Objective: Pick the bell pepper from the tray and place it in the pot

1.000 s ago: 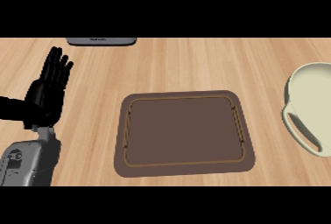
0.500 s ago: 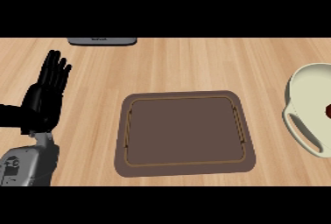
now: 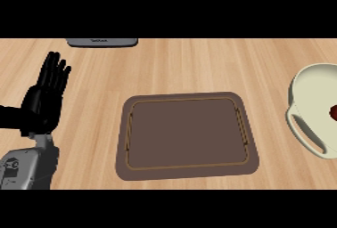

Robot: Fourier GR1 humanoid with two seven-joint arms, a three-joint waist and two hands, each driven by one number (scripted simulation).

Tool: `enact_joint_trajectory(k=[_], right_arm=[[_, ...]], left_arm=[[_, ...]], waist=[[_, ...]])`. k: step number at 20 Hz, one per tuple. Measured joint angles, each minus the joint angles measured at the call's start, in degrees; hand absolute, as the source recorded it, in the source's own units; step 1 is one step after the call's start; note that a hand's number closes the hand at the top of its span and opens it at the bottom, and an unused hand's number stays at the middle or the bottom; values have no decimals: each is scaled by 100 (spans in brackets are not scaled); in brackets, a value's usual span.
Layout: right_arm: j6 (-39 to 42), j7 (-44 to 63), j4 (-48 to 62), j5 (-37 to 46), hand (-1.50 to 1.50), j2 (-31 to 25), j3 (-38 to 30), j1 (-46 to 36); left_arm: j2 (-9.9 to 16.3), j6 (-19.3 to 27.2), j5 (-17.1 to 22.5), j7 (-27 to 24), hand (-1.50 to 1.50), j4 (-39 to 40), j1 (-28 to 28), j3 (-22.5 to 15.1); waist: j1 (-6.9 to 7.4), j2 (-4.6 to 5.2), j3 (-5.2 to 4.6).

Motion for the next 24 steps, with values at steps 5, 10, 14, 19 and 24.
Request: enact_joint_trajectory(k=[5,10,14,19,24], right_arm=[[-102,-300,-348,-839,-150,-25,-467,160],[-92,-738,-1056,-1631,-150,135,-885,795],[225,-974,-1521,-2348,-150,107,-1286,1353],[578,-1346,-1804,-3060,-150,92,-1788,2091],[943,-1737,-1806,-3668,-150,21,-2215,2701]], left_arm=[[-25,-5,2,3,0,-79,111,-6],[21,21,27,164,0,-83,-47,43],[3,83,-32,178,0,15,-168,37],[45,-26,36,100,0,5,-64,102],[41,-53,37,132,0,-32,-49,90]], waist=[[-10,-6,-1],[-43,-11,-1],[-59,-10,-2],[-47,-7,-4],[-34,-4,-2]])
